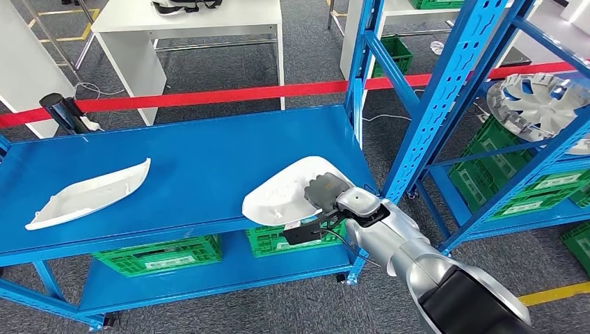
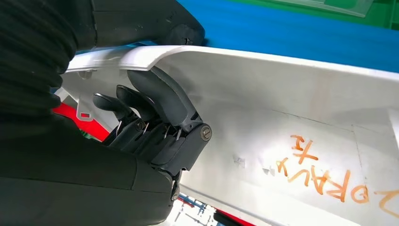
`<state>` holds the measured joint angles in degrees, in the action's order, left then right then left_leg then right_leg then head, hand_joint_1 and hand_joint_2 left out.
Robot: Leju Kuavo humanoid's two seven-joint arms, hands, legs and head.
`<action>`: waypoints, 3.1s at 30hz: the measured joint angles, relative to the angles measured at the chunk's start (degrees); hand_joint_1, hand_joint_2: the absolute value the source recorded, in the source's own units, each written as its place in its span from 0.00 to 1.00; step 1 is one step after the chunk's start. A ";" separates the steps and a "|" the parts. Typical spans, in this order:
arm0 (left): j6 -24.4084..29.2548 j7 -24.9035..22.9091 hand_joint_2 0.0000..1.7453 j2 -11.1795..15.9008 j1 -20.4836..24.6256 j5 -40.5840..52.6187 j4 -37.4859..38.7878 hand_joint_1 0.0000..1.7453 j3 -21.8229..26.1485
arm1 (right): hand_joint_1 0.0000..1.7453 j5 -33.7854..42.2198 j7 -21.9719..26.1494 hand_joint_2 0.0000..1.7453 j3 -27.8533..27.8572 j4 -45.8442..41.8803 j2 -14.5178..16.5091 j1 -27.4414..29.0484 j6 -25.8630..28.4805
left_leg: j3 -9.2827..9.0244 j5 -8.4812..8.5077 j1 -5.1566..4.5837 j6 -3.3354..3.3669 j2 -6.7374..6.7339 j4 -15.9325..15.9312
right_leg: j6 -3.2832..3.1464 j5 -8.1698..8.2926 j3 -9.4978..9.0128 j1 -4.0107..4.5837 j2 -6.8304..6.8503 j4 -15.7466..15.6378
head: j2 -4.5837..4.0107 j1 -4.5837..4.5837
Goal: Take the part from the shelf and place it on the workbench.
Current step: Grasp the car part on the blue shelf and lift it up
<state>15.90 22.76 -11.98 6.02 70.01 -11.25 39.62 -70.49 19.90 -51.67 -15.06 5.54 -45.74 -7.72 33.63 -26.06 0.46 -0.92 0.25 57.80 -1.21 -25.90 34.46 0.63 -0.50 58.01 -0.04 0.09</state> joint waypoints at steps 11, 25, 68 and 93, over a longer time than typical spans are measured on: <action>2.62 -0.36 1.00 0.26 0.49 -1.21 -0.03 0.00 0.07 | 1.00 1.00 -0.40 1.00 0.00 0.00 -0.43 -1.16 1.05 | 0.15 0.12 0.00 -0.09 -0.14 0.00 | -0.05 0.23 0.18 0.00 -0.19 0.00 | 0.00 0.00; 2.77 -1.42 1.00 0.26 0.58 -1.93 -0.01 0.00 0.12 | 1.00 2.69 -4.96 1.00 1.69 -0.45 -0.59 -12.12 3.81 | 0.30 0.31 0.00 -0.14 -0.10 -0.02 | -0.07 0.27 0.34 0.00 -0.09 0.07 | 0.00 0.01; 6.05 -9.34 1.00 0.59 2.03 -4.35 -0.08 0.00 3.09 | 1.00 -0.64 -5.53 1.00 3.32 -6.85 8.88 -20.66 14.50 | -0.13 -0.47 1.17 -0.49 -0.14 0.38 | 2.89 -0.83 2.31 -2.08 0.15 4.52 | 0.00 -0.35; 7.33 -8.68 1.00 2.72 2.81 -5.60 -0.10 0.00 4.96 | 1.00 -1.74 -3.95 1.00 2.38 -13.73 12.60 -19.96 18.14 | -0.47 -0.52 0.53 0.80 -0.47 0.04 | 2.41 -6.81 8.70 -1.12 0.16 14.04 | 0.00 -0.52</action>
<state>23.23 14.08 -9.26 8.83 64.41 -11.36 44.58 -72.23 15.96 -49.29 -28.79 18.14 -65.70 10.42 33.16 -26.57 0.99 -0.12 -0.21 57.84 1.20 -32.71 43.16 -0.48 -0.33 72.05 -0.04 -0.44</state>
